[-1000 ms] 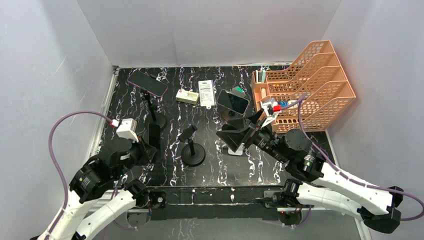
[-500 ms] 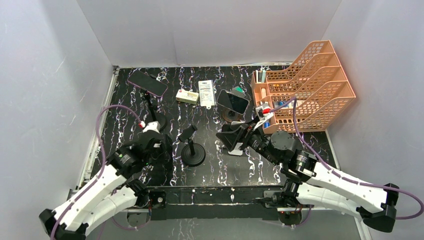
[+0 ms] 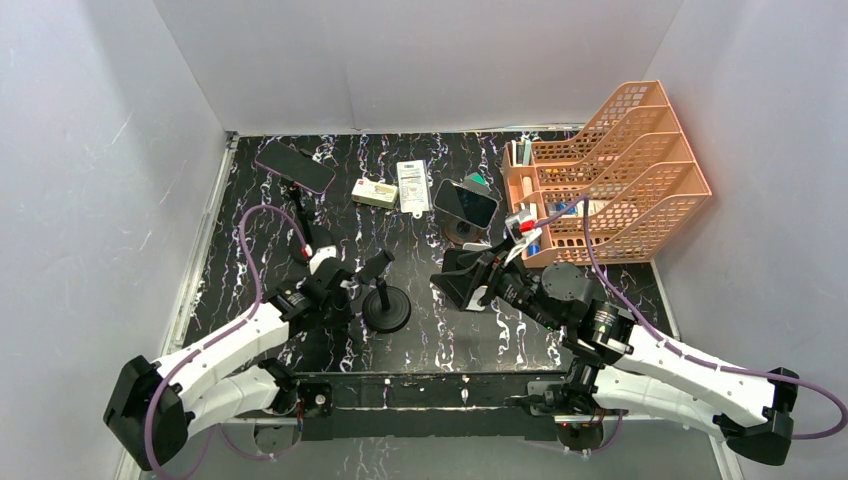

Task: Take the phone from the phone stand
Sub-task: Place the phone at the center of the board.

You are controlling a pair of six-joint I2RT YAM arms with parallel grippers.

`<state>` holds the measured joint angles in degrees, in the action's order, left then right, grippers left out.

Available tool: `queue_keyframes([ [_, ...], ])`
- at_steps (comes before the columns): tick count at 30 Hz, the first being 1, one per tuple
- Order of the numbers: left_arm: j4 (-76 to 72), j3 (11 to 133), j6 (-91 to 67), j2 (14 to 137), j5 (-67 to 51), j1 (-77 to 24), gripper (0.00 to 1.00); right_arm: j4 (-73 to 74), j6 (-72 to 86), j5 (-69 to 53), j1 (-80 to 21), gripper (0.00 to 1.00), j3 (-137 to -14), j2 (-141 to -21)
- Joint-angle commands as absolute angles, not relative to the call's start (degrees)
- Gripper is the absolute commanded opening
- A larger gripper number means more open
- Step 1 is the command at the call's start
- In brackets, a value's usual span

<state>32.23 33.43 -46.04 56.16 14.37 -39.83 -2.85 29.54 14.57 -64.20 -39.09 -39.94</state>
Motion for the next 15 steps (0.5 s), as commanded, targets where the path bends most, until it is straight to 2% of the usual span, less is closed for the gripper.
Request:
queue_keyframes([
  [1, 27.0, 31.5, -45.7, 57.7, 18.2, -39.5, 0.03, -3.1, 28.6, 12.3, -64.3, 0.93, -39.0, -39.2],
  [15, 25.0, 29.1, -46.7, 61.4, 20.3, -39.3, 0.22, -2.0, 29.3, 12.5, -64.4, 0.93, -38.4, -38.0],
])
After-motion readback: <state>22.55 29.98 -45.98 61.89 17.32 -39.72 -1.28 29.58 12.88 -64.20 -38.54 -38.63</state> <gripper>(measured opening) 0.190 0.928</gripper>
